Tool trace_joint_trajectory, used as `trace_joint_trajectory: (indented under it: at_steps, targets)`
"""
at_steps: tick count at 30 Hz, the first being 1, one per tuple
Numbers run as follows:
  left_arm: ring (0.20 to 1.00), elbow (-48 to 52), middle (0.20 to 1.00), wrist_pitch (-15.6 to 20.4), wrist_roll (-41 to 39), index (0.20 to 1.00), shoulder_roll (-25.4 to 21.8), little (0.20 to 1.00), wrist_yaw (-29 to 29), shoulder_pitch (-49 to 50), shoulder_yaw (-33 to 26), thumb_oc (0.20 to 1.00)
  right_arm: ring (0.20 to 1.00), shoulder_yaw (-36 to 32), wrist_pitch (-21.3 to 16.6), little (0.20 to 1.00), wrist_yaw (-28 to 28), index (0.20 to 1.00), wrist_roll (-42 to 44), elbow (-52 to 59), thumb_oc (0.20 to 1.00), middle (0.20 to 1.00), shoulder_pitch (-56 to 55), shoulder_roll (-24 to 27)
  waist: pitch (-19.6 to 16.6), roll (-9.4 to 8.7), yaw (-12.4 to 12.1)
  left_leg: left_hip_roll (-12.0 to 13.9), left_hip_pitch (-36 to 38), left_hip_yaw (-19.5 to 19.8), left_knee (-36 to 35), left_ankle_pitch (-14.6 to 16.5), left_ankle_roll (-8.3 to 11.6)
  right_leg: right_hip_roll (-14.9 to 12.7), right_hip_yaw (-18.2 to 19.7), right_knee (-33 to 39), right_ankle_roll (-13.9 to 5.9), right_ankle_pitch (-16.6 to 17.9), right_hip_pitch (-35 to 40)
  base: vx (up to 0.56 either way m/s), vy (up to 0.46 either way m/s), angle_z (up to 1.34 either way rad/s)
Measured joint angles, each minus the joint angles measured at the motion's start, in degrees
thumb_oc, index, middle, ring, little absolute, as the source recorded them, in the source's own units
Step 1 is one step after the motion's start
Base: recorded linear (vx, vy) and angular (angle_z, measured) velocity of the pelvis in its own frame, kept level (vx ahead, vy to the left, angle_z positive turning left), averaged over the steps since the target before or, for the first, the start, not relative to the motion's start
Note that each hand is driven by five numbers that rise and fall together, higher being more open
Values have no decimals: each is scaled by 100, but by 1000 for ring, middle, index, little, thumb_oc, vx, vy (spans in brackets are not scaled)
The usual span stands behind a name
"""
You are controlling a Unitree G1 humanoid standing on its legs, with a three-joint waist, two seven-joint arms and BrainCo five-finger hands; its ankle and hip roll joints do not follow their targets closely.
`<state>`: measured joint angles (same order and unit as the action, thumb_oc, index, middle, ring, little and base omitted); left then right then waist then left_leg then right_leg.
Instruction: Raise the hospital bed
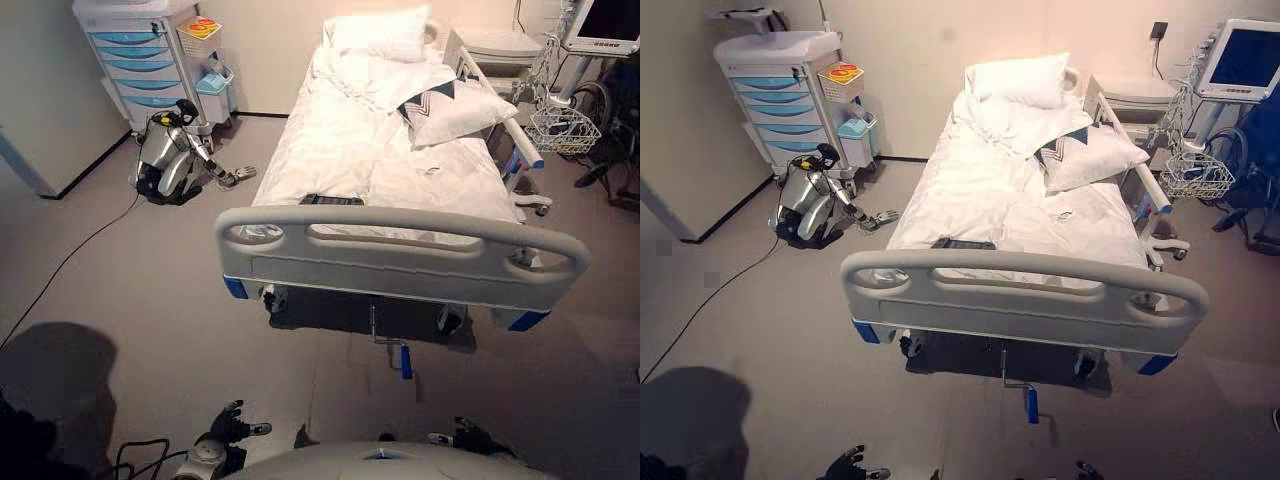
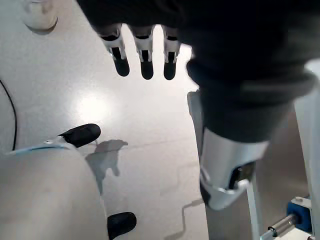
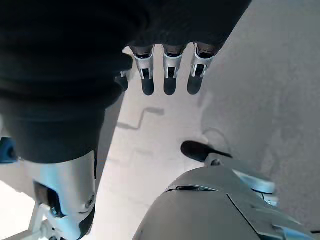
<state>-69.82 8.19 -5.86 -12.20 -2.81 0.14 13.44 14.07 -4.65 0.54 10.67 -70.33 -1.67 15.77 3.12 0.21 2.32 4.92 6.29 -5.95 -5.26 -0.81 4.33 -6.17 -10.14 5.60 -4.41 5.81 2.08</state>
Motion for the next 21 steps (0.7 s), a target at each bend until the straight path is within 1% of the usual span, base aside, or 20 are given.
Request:
trace_joint_trajectory:
  at_steps: [1,18,21]
  targets:
    - [1000,0,1000,0,0,1000,0,1000,4,0,0,1000,1000,7,0,1000,0,1000,-1,0,1000,1000,0,0,0,0,1,0,1,1,0,0,0,0,-1,0,0,0,1,-242,-89,-82]
    - [1000,-41,1000,-2,-74,1000,0,1000,62,42,-6,1000,1000,7,1,1000,-22,1000,1,-101,1000,1000,-44,-2,-52,-27,-2,1,16,35,-1,0,0,1,-11,0,2,-6,34,0,-1,0]
    - [1000,107,1000,-2,-345,1000,-15,1000,48,86,-20,1000,1000,-29,1,1000,-16,1000,26,-100,1000,1000,-69,-2,-70,-38,0,2,7,39,-2,-1,0,0,-10,0,-2,-11,25,0,0,0]
